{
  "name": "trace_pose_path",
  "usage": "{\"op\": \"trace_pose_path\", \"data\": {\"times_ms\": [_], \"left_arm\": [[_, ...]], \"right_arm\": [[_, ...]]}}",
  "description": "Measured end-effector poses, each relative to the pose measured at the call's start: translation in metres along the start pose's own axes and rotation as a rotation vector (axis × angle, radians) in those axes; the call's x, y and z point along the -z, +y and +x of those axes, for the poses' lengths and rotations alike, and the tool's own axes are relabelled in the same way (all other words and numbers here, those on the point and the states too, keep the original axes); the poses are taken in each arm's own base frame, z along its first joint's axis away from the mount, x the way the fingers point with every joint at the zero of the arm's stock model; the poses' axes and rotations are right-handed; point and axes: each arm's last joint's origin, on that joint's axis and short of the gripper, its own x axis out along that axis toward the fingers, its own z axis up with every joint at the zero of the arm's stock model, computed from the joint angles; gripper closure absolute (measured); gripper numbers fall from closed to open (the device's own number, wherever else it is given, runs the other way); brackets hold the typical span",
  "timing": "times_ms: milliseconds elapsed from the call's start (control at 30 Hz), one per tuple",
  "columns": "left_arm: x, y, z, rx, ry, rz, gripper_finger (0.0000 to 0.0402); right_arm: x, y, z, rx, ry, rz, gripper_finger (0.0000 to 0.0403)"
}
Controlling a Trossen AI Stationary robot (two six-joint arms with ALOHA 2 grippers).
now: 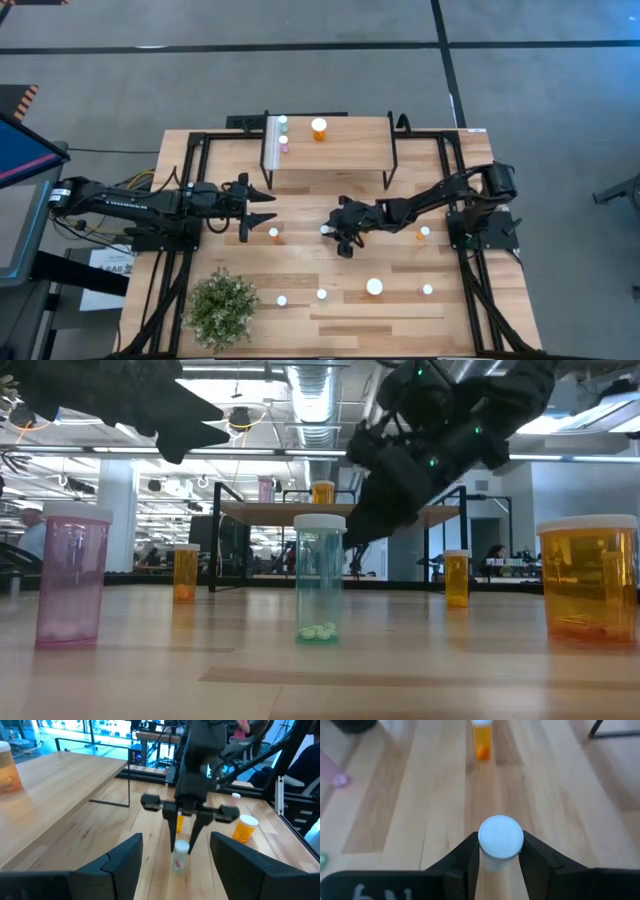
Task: Pick and place medicine bottles onto shelf by color
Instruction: Put the top blue pill bottle on the shelf
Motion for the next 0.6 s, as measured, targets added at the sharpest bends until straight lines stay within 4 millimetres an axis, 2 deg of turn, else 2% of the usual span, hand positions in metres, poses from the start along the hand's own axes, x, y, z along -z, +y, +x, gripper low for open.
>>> {"op": "trace_pose_path", "data": {"times_ms": [233,400,600], "left_arm": [[-0.001,0.000,0.000,0.001,-0.007,-0.001,0.0181],[-0.001,0.000,0.000,0.001,-0.011,-0.001,0.0181],[-0.001,0.000,0.000,0.001,-0.015,-0.001,0.0181]], "right_arm": [[-0.035,-0.016,-0.039,0.035,-0.132,-0.023,0.0268],[-0.058,-0.041,-0.074,0.109,-0.242,-0.015,0.0261],[-0.083,-0.078,-0.110,0.230,-0.274,0.010,0.0260]]}}
